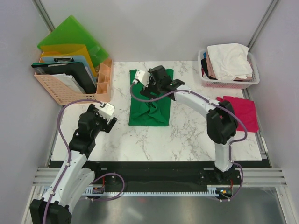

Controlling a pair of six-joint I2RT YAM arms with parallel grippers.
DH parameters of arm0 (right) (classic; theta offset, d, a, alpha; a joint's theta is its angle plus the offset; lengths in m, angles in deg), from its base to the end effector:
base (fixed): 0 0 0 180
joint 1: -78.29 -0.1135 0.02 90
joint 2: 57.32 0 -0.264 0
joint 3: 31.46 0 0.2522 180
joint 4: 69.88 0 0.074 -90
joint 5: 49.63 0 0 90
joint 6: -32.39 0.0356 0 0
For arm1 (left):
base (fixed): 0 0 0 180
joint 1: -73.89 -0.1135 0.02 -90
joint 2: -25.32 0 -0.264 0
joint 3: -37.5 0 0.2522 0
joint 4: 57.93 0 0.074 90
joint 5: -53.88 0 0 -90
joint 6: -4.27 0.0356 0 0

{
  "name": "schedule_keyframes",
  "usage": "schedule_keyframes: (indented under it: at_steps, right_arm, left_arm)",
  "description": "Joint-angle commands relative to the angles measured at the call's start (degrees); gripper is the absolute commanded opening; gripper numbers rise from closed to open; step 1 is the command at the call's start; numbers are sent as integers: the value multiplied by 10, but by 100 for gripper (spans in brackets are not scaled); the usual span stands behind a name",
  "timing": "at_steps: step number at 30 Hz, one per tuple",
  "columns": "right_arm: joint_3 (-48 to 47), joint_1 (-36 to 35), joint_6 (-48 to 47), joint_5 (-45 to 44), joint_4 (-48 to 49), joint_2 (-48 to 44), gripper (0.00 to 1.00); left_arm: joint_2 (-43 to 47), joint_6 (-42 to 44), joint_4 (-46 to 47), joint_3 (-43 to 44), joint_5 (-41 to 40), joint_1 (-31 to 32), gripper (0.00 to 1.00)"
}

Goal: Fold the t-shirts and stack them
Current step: Fold the folded rectangular tshirt in 1/3 of the way

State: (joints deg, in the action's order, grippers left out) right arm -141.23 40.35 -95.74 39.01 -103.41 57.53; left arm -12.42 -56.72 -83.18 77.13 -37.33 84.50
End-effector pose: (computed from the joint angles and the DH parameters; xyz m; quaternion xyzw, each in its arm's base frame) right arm 0.3694 0.2869 0.2623 -0.5511 0.7129 -0.0114 0.4335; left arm 0.1612 -0.0294 0.2400 0.2777 0.7881 0.0965 0.5408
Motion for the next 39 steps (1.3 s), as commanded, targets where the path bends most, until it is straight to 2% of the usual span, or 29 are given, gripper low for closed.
schedule_keyframes:
  at_steps: [1, 3, 4, 6, 7, 8, 9, 10, 13, 20, 26, 39]
  right_arm:
    - [12, 7, 53, -62, 38, -100, 98]
    - [14, 7, 85, -65, 4, -121, 98]
    - [11, 7, 133, -56, -53, -137, 98]
    - [14, 9, 161, 38, -124, -152, 98]
    - [51, 9, 175, 72, -156, -174, 79]
    - [79, 10, 193, 132, -158, -188, 23]
    - [108, 9, 205, 148, -159, -202, 0]
    - [163, 9, 214, 159, -148, -224, 0]
    - [244, 9, 226, 167, -120, -252, 0]
    - [289, -3, 224, 185, -102, -234, 0]
    - [261, -28, 230, 175, -81, -204, 0]
    - [114, -80, 242, 163, -63, -39, 0]
  left_arm:
    - [3, -21, -6, 6, 10, -2, 100]
    - [4, -20, -7, 6, 10, -2, 100]
    - [4, -21, -7, 6, 10, -2, 100]
    - [1, -22, -7, 7, 10, -3, 100]
    - [-1, -23, -7, 7, 10, -2, 100]
    - [-3, -25, -6, 8, 10, -2, 100]
    - [-8, -25, -3, 8, 23, -2, 100]
    - [-11, -26, -3, 9, 24, -2, 100]
    - [-20, -27, 1, 10, 25, -2, 100]
    - [-31, -26, -5, 12, 36, -2, 100]
    - [-56, -27, -2, 18, 45, -2, 100]
    - [-30, -22, -6, 9, 32, -2, 100]
